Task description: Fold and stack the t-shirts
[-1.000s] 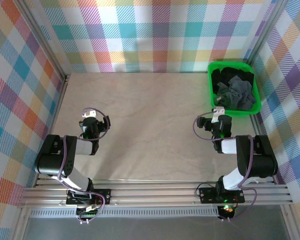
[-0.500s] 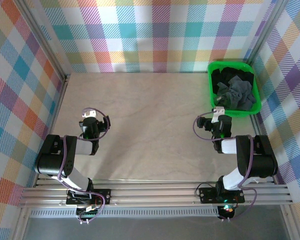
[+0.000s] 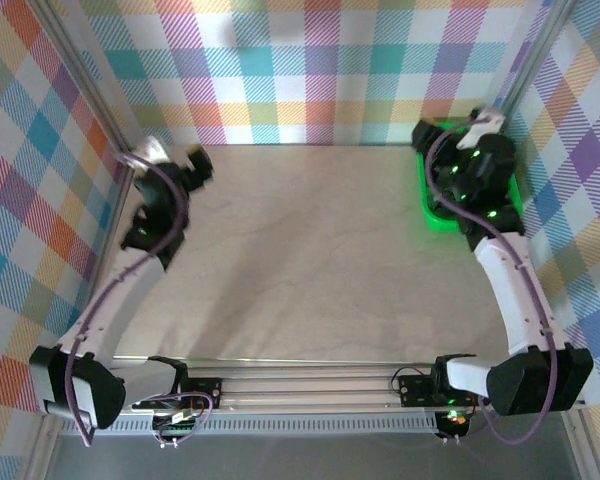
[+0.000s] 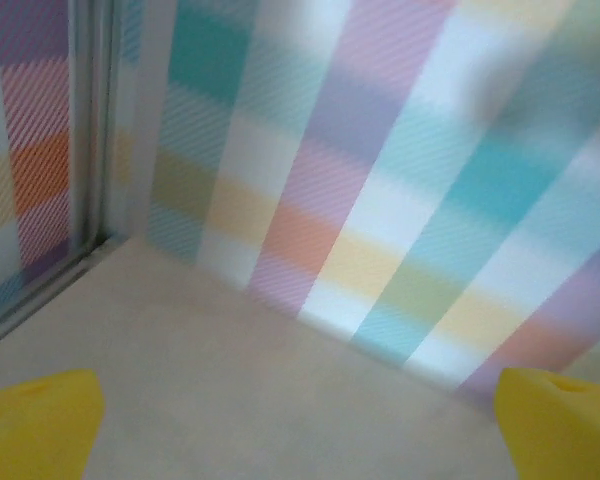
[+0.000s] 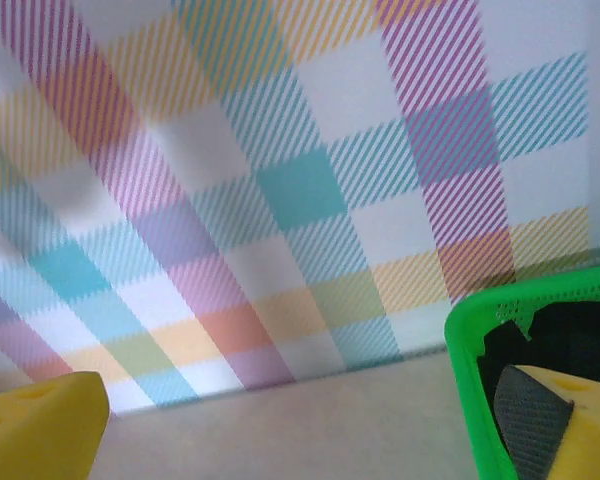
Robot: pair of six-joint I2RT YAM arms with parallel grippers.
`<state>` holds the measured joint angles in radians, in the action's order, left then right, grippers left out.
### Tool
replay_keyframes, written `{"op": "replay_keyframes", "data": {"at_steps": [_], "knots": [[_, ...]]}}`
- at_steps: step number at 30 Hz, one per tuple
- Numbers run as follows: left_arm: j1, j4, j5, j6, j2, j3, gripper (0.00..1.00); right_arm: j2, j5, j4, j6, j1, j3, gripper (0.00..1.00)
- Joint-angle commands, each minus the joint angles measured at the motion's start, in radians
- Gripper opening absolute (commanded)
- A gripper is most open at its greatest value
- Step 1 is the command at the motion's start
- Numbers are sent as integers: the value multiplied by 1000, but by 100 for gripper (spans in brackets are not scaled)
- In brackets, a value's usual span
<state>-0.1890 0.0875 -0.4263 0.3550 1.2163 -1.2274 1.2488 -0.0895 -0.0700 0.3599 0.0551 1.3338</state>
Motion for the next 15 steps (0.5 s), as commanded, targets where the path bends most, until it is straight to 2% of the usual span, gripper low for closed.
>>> {"op": "replay_keyframes", "data": {"at_steps": [1, 3, 5, 9, 13, 15], "knots": [[75, 434, 248, 220, 108, -163, 100, 164, -106, -427, 187, -52, 171, 96], [43, 447, 385, 177, 161, -267, 100, 247, -126, -483, 208, -96, 248, 96], [2, 469, 467, 168, 188, -329, 99, 315, -105, -476, 221, -143, 277, 96], [-83, 463, 591, 189, 181, -340, 98, 486, -100, -497, 220, -211, 347, 97], [-150, 465, 626, 210, 147, -303, 97, 635, -93, -510, 220, -251, 385, 98], [-167, 474, 628, 219, 124, -282, 96, 705, -43, -500, 219, -265, 402, 95]]}}
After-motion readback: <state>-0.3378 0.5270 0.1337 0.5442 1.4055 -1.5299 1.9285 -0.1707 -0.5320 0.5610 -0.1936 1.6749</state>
